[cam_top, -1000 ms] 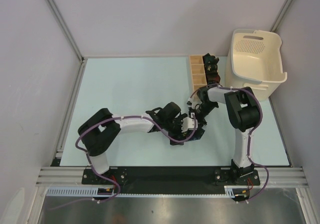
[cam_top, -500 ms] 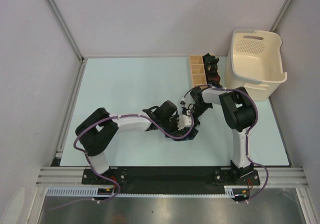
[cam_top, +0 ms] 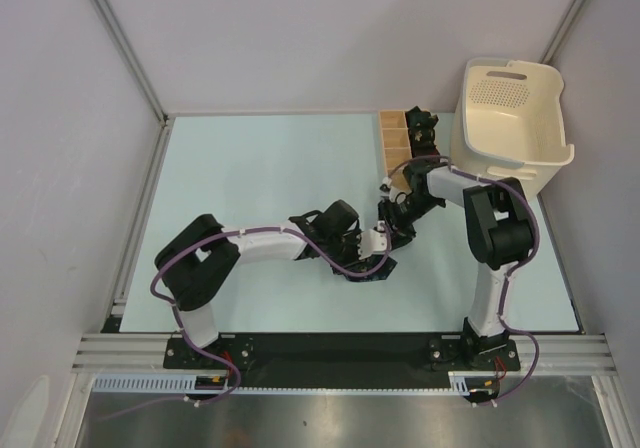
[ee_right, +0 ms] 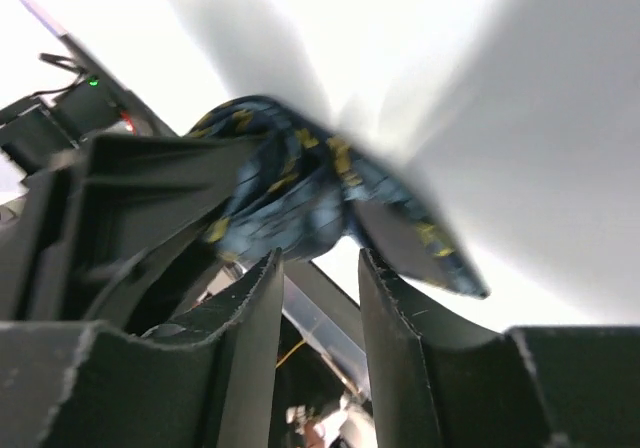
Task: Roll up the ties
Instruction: Roll the tie at the center of the board.
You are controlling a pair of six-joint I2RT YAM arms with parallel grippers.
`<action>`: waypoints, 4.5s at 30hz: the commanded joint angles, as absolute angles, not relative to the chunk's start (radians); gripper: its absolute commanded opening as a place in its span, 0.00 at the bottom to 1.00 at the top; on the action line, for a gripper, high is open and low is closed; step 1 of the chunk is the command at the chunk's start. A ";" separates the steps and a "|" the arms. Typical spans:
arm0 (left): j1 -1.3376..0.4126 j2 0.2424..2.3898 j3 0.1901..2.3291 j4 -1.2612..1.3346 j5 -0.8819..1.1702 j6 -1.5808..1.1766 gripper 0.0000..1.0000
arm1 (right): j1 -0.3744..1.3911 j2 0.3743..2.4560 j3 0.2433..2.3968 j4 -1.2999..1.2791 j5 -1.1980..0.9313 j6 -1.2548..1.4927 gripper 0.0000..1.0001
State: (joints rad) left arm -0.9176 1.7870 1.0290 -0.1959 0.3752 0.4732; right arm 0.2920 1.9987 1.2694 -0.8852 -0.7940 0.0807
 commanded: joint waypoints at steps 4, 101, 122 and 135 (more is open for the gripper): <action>-0.928 1.847 1.046 -0.278 0.331 0.499 0.10 | 0.368 1.891 1.226 -0.844 -0.920 0.119 0.48; -0.980 1.956 1.154 -0.287 0.362 0.512 0.16 | 0.258 1.832 0.905 -0.486 -0.893 0.098 0.87; -0.980 1.968 1.160 -0.301 0.370 0.512 0.16 | 0.294 1.816 0.858 -0.351 -0.871 0.219 0.98; -0.980 1.970 1.158 -0.304 0.377 0.515 0.16 | 0.267 1.815 0.862 -0.299 -0.888 0.259 0.64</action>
State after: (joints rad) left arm -0.9550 1.8950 1.1824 -0.1978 0.3958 0.4950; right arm 0.2333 1.7802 0.8581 -0.4133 -0.9764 0.2409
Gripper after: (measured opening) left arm 0.375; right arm 0.623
